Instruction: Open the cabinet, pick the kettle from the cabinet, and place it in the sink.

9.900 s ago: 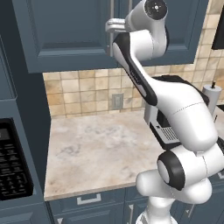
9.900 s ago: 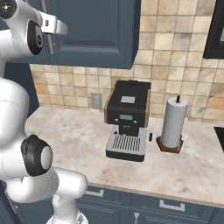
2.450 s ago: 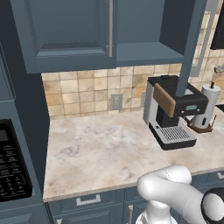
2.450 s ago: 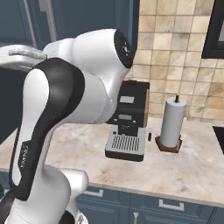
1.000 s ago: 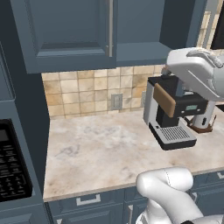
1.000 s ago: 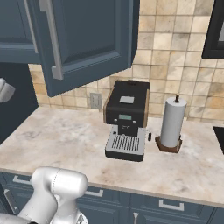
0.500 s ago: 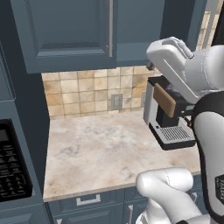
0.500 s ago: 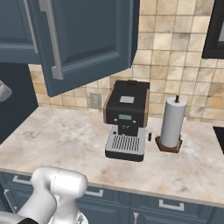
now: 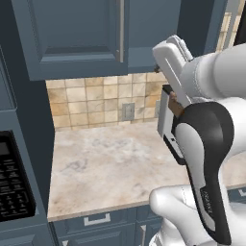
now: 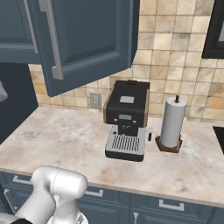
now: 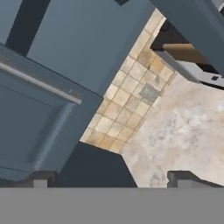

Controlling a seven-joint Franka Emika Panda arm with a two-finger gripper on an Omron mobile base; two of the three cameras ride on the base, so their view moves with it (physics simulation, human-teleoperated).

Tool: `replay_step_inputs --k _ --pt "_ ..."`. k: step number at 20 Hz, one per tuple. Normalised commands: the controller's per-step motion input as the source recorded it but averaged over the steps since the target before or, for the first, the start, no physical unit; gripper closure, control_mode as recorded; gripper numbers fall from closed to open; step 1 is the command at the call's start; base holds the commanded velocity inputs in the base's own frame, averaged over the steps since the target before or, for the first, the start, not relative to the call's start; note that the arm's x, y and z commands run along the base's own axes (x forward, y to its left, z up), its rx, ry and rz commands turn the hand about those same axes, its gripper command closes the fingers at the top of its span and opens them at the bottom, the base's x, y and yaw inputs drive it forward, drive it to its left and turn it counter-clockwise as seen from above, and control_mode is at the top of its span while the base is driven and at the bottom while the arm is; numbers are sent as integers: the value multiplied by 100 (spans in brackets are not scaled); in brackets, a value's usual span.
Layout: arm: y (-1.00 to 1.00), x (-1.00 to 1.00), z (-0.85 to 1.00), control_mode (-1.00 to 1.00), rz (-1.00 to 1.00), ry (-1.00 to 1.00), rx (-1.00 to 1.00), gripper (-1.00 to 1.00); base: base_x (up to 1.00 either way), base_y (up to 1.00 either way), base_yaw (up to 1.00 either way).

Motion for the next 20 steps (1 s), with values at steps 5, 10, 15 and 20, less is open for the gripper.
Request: replay_step_inputs --k 5,10,15,20 --pt "0 27 -11 -100 -24 0 15 -100 0 0 0" --pt "2 25 -7 -100 -26 0 13 -100 0 0 0" --pt "0 21 -2 -100 -26 0 12 -100 0 0 0" --pt "0 17 0 -100 -21 0 12 -100 0 0 0"
